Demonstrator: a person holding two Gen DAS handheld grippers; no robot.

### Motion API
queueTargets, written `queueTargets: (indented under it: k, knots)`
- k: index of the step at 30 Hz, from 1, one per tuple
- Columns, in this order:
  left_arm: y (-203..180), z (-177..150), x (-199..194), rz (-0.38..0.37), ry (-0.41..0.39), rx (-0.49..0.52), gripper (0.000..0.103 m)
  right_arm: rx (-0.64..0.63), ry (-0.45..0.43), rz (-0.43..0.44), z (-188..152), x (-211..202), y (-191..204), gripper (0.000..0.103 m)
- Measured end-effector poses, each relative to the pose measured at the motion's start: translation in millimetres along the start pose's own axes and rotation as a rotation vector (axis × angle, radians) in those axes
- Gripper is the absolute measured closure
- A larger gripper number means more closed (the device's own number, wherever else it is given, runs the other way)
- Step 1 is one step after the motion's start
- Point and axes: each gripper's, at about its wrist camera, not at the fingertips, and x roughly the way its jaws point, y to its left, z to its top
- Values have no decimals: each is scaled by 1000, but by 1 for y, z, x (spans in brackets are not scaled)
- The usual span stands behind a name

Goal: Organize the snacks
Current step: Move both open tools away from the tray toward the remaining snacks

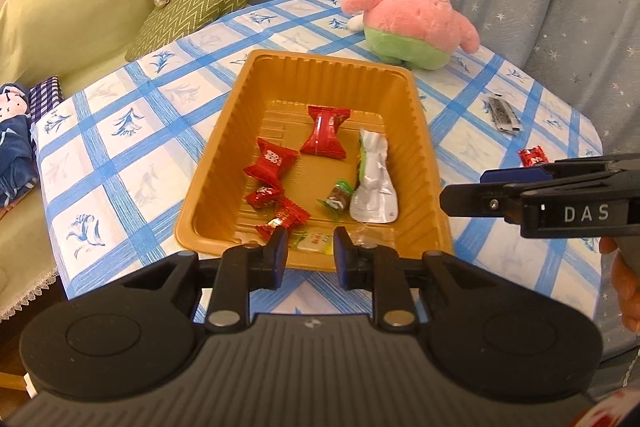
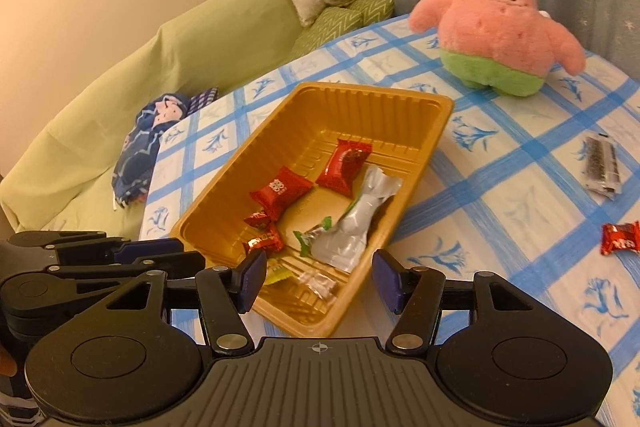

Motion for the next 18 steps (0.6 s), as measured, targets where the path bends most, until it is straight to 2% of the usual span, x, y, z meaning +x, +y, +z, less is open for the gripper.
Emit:
queueTargets:
  k: [18]
  knots:
    - [-44,-12,-20,-40,-5,39,75,49,-22,-27,-25,-42,-20,43]
